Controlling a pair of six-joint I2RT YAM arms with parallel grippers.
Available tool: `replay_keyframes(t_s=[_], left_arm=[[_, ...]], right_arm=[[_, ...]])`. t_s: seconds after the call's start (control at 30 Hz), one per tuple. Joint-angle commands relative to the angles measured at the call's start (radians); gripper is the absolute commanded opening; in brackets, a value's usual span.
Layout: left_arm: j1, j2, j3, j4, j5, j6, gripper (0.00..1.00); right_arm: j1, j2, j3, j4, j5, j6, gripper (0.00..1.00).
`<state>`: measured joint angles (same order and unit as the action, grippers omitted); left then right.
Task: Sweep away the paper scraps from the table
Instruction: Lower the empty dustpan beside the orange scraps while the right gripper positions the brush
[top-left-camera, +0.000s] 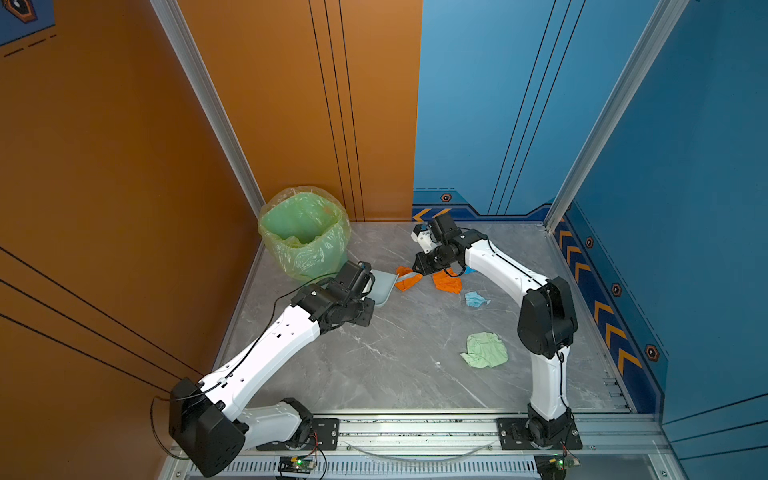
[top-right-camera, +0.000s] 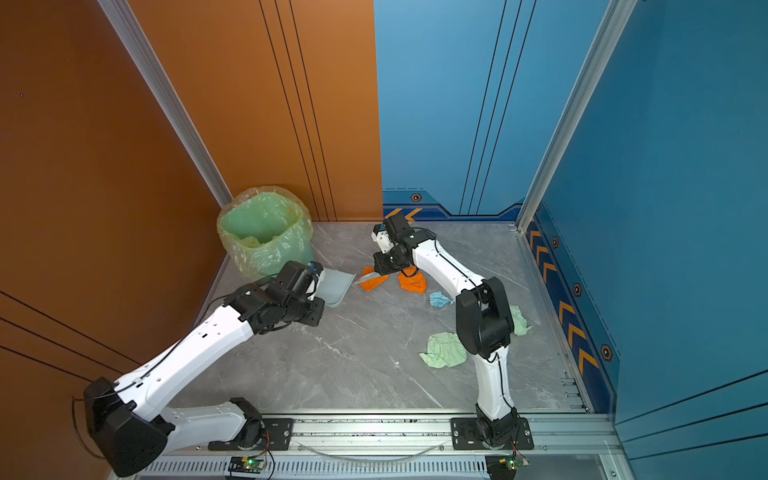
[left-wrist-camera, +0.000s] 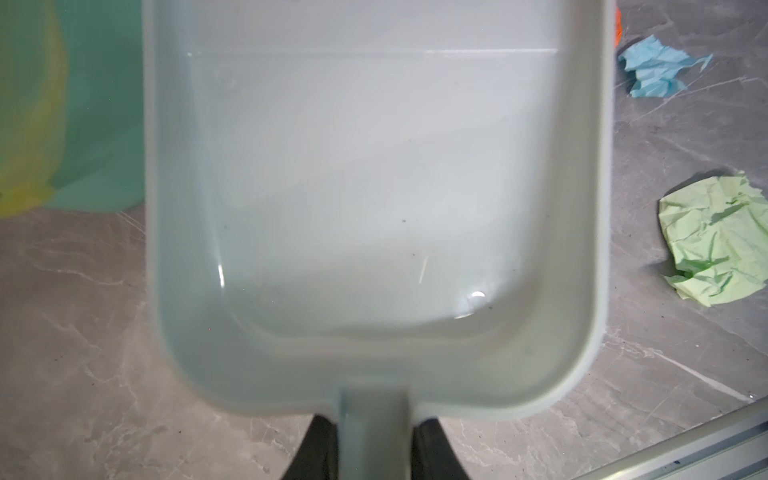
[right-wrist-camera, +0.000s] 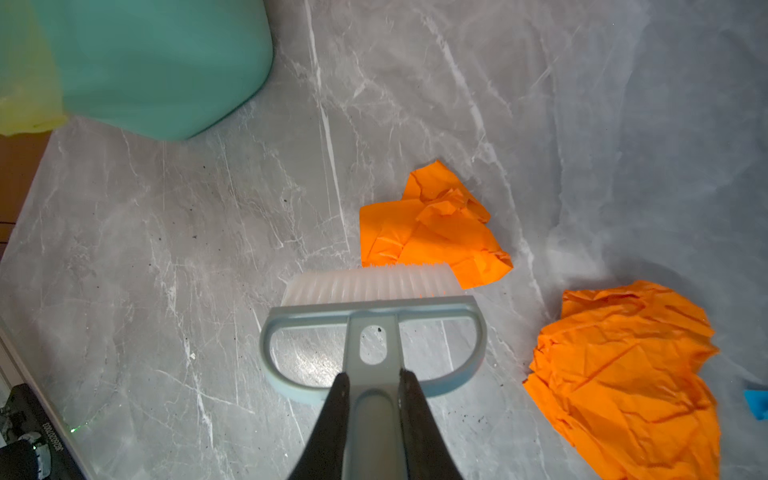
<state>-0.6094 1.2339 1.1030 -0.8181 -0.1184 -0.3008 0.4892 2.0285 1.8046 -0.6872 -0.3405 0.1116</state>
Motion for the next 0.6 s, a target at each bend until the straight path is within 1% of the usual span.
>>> replay_keyframes(t_s=[0.0,0.13,0.2,0.27,0.37,0.47,0.57], left_arm=[[-0.013,-0.012,-0.036,0.030,-0.013,-0.050,0.00],[-0.027,0.026,-0.056,0.043,-0.014,-0.066,0.00],[-0.037,0.061,-0.058,0.048,-0.017,-0.069,0.00],[-0.047,0.096,-0.056,0.053,-0.019,-0.066,0.00],[-0.068,0.154,-0.045,0.064,-0.037,-0.068,0.00],[-0.095,0.217,-0.040,0.093,-0.034,-0.067,0.00],[-0.115,0.281,-0.033,0.114,-0.022,-0.076,0.00]], right_arm=[[-0.034,-0.082,0.009,0.021,-0.028,0.023,0.00],[-0.068,-0.130,-0.062,0.112,-0.026,0.071,0.00],[-0.081,-0.138,-0.087,0.167,-0.001,0.114,0.00],[-0.091,-0.136,-0.102,0.216,0.020,0.152,0.00],[-0.104,-0.136,-0.146,0.323,0.082,0.241,0.00],[-0.116,-0.124,-0.173,0.406,0.097,0.324,0.00],[-0.115,-0.105,-0.176,0.445,0.123,0.363,0.00]])
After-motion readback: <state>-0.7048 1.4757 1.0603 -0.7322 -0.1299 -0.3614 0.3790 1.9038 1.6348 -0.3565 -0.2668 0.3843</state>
